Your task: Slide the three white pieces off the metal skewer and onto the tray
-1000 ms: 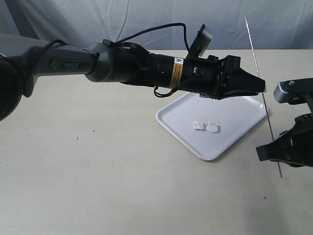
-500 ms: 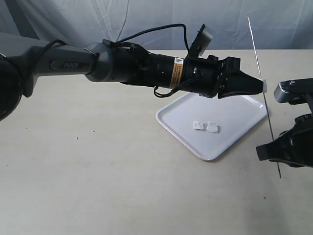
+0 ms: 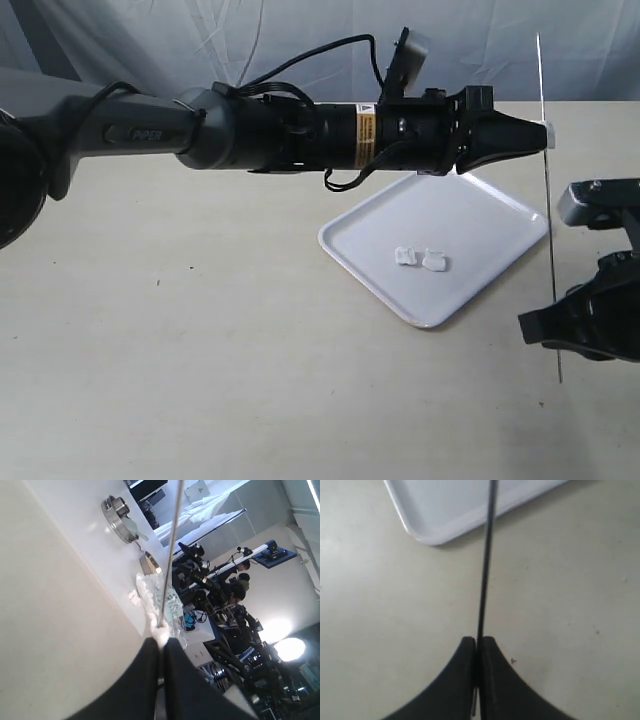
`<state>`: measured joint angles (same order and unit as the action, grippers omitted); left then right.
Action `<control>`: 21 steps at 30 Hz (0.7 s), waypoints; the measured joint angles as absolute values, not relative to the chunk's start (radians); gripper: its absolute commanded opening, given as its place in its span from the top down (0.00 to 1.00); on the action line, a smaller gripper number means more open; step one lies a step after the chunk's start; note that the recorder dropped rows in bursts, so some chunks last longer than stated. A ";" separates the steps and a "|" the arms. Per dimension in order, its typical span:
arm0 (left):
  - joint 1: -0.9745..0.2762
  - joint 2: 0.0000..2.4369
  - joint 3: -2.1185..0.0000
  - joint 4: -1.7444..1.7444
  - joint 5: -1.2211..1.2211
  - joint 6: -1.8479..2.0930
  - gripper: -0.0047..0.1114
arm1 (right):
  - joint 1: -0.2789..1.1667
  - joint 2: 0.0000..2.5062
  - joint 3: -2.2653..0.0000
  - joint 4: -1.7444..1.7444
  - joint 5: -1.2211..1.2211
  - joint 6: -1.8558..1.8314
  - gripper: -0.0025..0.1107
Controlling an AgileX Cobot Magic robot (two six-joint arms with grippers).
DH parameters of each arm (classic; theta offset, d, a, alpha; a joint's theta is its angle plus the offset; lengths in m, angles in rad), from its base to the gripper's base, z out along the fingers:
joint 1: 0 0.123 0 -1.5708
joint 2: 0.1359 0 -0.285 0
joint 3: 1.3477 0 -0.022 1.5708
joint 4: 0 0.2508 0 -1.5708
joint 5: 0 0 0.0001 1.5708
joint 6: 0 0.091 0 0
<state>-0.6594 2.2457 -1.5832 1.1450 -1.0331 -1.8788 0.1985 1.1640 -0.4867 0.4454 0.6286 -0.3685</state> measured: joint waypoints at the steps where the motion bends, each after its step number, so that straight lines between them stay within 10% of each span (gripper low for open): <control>1: -0.659 2.246 -1.583 1.130 -1.026 -1.868 0.96 | 0.198 1.169 -0.478 0.463 0.634 -0.381 0.98; 12: -0.543 2.246 -1.583 1.062 -0.972 -1.805 0.96 | 0.198 1.169 -0.435 0.540 0.705 -0.419 0.98; 21: -0.523 2.244 -1.579 1.731 -0.706 -1.918 0.96 | 0.198 1.169 -0.433 0.560 0.671 -0.424 0.98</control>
